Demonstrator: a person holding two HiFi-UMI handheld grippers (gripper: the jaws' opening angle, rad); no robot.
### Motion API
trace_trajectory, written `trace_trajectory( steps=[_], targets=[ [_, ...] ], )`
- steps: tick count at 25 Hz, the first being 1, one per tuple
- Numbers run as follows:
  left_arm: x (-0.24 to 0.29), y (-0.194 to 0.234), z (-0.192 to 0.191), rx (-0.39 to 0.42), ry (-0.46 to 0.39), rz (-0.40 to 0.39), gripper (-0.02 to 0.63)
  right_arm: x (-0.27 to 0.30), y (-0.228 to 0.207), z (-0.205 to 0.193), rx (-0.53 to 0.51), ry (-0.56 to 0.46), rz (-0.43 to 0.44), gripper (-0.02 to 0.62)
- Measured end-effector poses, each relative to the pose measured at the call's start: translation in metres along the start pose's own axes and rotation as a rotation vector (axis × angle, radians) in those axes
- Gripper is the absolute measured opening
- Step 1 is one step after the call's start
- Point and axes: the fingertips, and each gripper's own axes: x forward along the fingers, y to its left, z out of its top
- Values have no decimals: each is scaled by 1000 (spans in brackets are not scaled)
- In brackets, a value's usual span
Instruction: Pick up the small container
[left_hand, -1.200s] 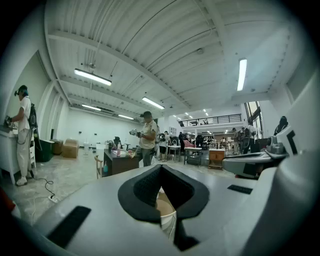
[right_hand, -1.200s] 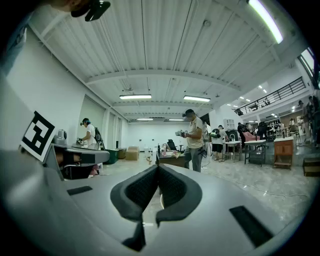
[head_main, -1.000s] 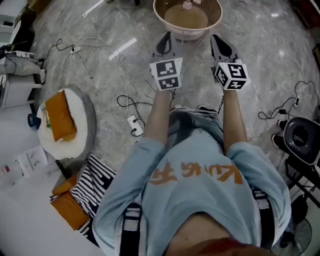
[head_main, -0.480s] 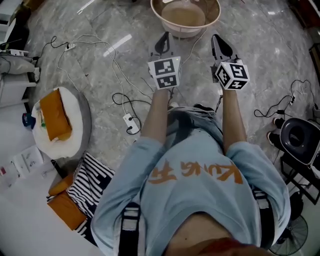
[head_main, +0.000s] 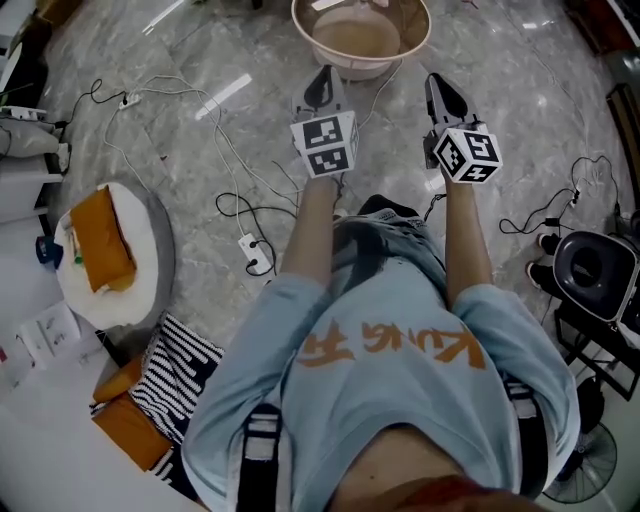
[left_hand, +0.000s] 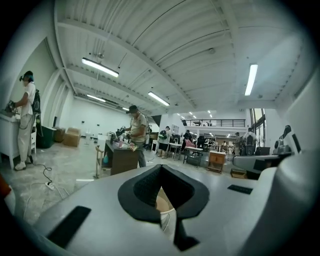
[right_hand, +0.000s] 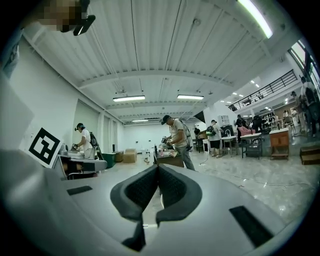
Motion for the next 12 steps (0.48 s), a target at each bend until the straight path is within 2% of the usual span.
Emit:
trace_trajectory(
  steps=[7,12],
  targets=[
    [11,-1,4,-38,-14,-17,23,6,-10,6,-29,7,-17,12],
    [26,4,9,-33,-23,-5,23,26,-18,10,-36,2,-8,12]
  ],
)
